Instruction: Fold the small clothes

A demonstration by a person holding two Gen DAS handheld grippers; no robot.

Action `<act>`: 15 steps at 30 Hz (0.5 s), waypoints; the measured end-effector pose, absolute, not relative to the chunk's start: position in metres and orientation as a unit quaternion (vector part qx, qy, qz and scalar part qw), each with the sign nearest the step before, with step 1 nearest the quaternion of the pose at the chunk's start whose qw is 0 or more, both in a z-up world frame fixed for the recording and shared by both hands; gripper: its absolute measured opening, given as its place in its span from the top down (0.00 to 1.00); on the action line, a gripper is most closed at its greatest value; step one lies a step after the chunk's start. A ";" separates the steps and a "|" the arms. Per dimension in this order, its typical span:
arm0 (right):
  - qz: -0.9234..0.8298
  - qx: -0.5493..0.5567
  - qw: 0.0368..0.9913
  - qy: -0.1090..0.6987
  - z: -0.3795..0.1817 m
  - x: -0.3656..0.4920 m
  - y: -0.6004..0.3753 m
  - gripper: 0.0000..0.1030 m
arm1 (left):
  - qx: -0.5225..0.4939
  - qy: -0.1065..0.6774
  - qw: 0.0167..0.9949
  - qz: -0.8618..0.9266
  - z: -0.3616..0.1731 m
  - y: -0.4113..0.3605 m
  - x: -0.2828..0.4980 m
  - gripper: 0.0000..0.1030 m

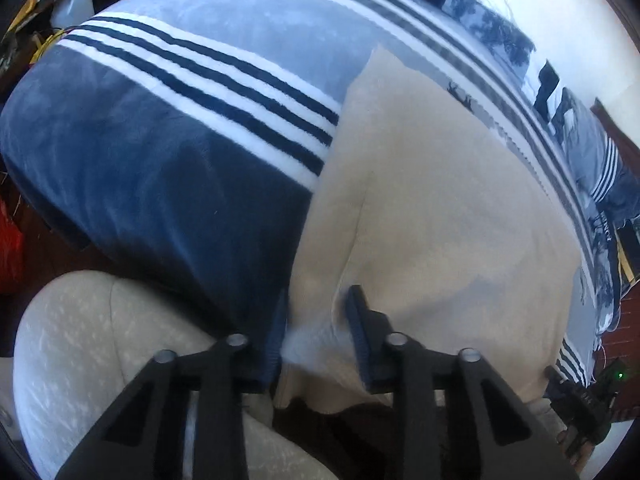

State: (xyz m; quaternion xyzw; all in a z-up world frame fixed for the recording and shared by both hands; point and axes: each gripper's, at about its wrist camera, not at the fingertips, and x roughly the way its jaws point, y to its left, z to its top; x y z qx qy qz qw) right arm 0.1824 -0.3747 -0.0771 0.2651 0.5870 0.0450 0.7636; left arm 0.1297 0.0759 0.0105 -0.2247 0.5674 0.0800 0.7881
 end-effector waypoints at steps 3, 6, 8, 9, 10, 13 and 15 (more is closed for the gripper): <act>0.049 0.265 0.761 0.589 -0.079 0.181 -0.376 0.91 | -0.212 0.554 0.802 0.073 0.024 0.073 0.123 0.95; 0.046 0.247 0.782 0.570 -0.059 0.175 -0.375 0.93 | -0.210 0.542 0.811 0.076 0.032 0.073 0.114 0.95; 0.038 0.231 0.783 0.577 -0.061 0.176 -0.372 0.92 | -0.198 0.566 0.796 0.084 0.015 0.073 0.117 0.94; 0.034 0.221 0.779 0.586 -0.067 0.177 -0.370 0.91 | -0.196 0.584 0.783 0.087 0.005 0.072 0.120 0.93; 0.027 0.211 0.772 0.599 -0.076 0.181 -0.370 0.89 | -0.197 0.588 0.779 0.087 0.004 0.072 0.123 0.92; 0.013 0.221 0.778 0.587 -0.064 0.177 -0.376 0.83 | -0.221 0.554 0.799 0.072 0.022 0.078 0.114 0.75; 0.009 0.201 0.807 0.555 -0.033 0.173 -0.373 0.63 | -0.232 0.523 0.816 0.086 0.035 0.086 0.109 0.45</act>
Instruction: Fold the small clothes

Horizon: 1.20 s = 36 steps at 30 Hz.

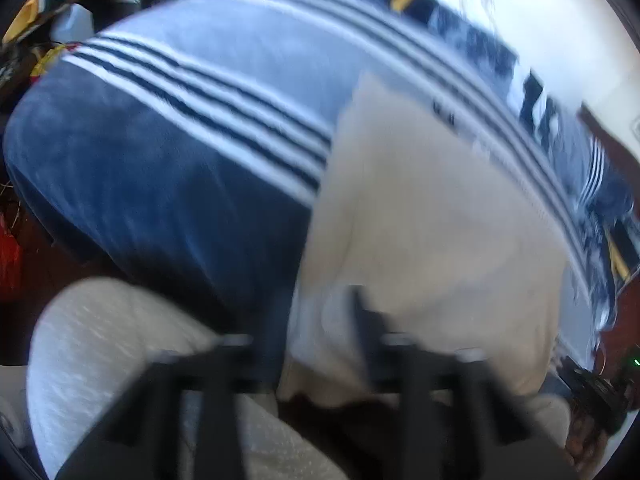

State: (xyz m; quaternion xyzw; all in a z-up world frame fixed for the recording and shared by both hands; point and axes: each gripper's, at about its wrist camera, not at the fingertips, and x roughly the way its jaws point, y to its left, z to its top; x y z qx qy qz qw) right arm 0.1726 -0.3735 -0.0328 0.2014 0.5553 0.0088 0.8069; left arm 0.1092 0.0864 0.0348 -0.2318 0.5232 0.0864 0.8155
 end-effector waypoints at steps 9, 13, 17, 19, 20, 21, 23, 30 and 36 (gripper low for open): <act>0.230 0.151 0.806 0.524 0.064 0.236 -0.231 0.27 | -0.281 0.543 0.790 0.047 0.002 0.097 0.131 0.40; 0.307 0.137 0.739 0.583 0.054 0.287 -0.138 0.27 | -0.331 0.564 0.756 0.014 -0.024 0.112 0.139 0.40; 0.320 0.065 0.693 0.642 0.027 0.328 -0.052 0.28 | -0.347 0.561 0.751 0.009 -0.031 0.114 0.145 0.40; 0.314 0.036 0.675 0.667 0.011 0.340 -0.026 0.28 | -0.345 0.560 0.753 0.002 -0.032 0.112 0.148 0.40; 0.305 0.027 0.669 0.677 0.005 0.346 -0.012 0.28 | -0.343 0.560 0.754 -0.001 -0.032 0.112 0.147 0.40; 0.294 0.020 0.665 0.686 -0.003 0.354 0.001 0.28 | -0.342 0.560 0.755 -0.006 -0.032 0.112 0.148 0.40; 0.271 0.006 0.659 0.702 -0.016 0.372 0.023 0.29 | -0.339 0.560 0.756 -0.014 -0.031 0.113 0.146 0.40; 0.189 -0.080 0.652 0.730 -0.063 0.388 0.064 0.30 | -0.307 0.591 0.745 -0.047 -0.036 0.098 0.146 0.57; 0.161 -0.230 0.669 0.688 -0.083 0.364 0.096 0.32 | -0.324 0.592 0.734 -0.077 -0.041 0.093 0.150 0.88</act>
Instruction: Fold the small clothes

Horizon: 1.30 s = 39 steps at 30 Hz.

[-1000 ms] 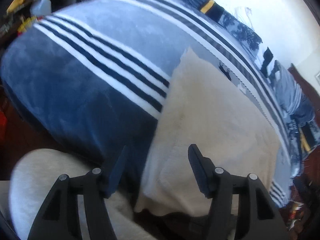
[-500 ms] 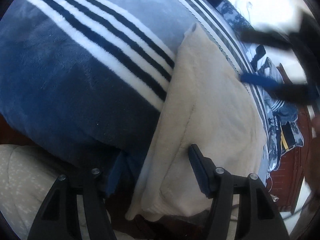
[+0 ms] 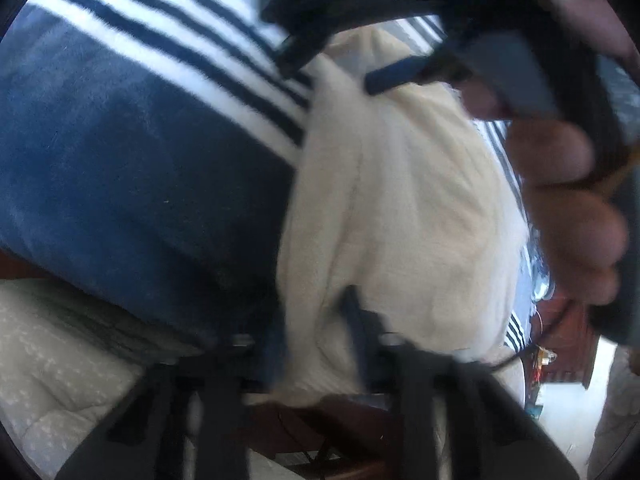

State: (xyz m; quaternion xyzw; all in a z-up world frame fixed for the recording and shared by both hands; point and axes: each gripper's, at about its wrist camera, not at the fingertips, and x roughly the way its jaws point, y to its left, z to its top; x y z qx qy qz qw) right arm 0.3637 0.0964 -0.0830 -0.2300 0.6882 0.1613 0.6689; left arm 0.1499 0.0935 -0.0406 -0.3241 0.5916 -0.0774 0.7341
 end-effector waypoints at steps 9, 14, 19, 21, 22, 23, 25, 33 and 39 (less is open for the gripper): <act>0.162 -0.298 0.657 0.673 -0.082 0.355 0.083 0.62 | -0.318 0.527 0.780 -0.117 -0.003 0.076 0.139 0.91; 0.151 -0.324 0.651 0.670 -0.087 0.363 0.091 0.66 | -0.303 0.521 0.790 -0.114 0.001 0.064 0.138 0.91; 0.183 -0.269 0.684 0.653 -0.049 0.371 0.062 0.91 | -0.333 0.499 0.792 -0.113 0.010 0.075 0.129 0.91; 0.196 -0.186 0.705 0.655 -0.024 0.381 0.040 0.92 | -0.332 0.494 0.796 -0.112 0.018 0.075 0.132 0.91; 0.200 -0.160 0.713 0.653 -0.013 0.385 0.031 0.92 | -0.332 0.488 0.799 -0.116 0.026 0.074 0.135 0.91; 0.205 -0.136 0.721 0.648 -0.001 0.391 0.022 0.92 | -0.329 0.486 0.801 -0.116 0.034 0.074 0.139 0.91; 0.209 -0.122 0.739 0.629 0.019 0.400 0.022 0.92 | -0.319 0.477 0.810 -0.121 0.057 0.078 0.155 0.91; 0.208 -0.073 0.789 0.573 0.064 0.447 0.073 0.92 | -0.312 0.454 0.833 -0.057 0.065 0.148 0.220 0.91; 0.228 -0.053 0.755 0.613 -0.004 0.473 0.113 0.82 | -0.316 0.514 0.798 -0.002 0.017 0.198 0.241 0.88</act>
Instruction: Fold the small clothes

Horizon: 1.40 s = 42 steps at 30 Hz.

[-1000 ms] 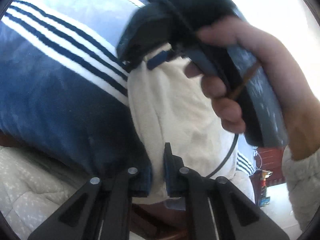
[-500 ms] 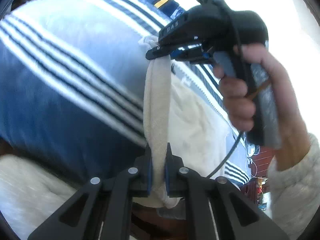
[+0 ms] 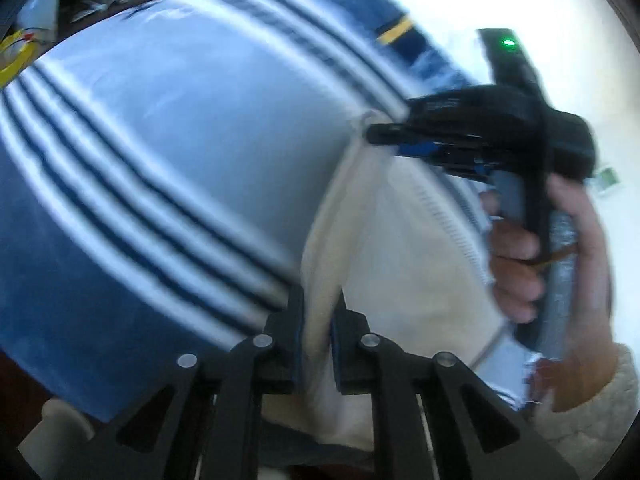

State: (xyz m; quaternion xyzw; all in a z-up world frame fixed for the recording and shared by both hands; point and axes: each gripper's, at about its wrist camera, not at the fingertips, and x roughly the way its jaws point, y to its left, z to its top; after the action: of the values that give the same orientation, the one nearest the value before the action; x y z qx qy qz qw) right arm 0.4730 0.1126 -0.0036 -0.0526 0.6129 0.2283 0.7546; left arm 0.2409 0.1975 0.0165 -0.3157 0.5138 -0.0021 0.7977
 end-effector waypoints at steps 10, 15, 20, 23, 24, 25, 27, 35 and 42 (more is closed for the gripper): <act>0.308 0.123 0.788 0.519 0.066 0.345 -0.044 0.31 | -0.303 0.465 0.832 0.007 0.049 0.157 0.178 0.59; 0.246 0.210 0.797 0.510 0.053 0.282 -0.192 0.30 | -0.207 0.474 0.853 -0.076 0.074 0.054 0.180 0.47; 0.155 0.297 0.798 0.501 0.017 0.270 -0.338 0.30 | -0.168 0.505 0.838 -0.123 0.066 -0.027 0.193 0.47; 0.132 0.351 0.775 0.509 -0.018 0.284 -0.395 0.28 | -0.138 0.533 0.823 -0.138 0.057 -0.077 0.202 0.47; 0.126 0.365 0.765 0.515 -0.029 0.291 -0.405 0.28 | -0.108 0.541 0.821 -0.145 0.052 -0.102 0.203 0.47; 0.128 0.383 0.752 0.522 -0.042 0.301 -0.415 0.28 | -0.087 0.545 0.820 -0.150 0.049 -0.118 0.204 0.47; 0.145 0.401 0.730 0.534 -0.062 0.322 -0.421 0.28 | -0.035 0.555 0.815 -0.160 0.038 -0.154 0.200 0.46; 0.220 0.438 0.675 0.553 -0.128 0.359 -0.402 0.28 | 0.144 0.587 0.779 -0.167 -0.031 -0.252 0.190 0.39; 0.254 0.418 0.672 0.556 -0.135 0.372 -0.392 0.58 | 0.211 0.551 0.795 -0.139 -0.043 -0.269 0.178 0.42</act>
State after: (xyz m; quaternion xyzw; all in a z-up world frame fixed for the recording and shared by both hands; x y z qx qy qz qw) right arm 0.3718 -0.3925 -0.1347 0.4179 0.5559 0.2539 0.6722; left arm 0.1777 -0.2694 -0.0426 0.2115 0.5508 -0.1386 0.7954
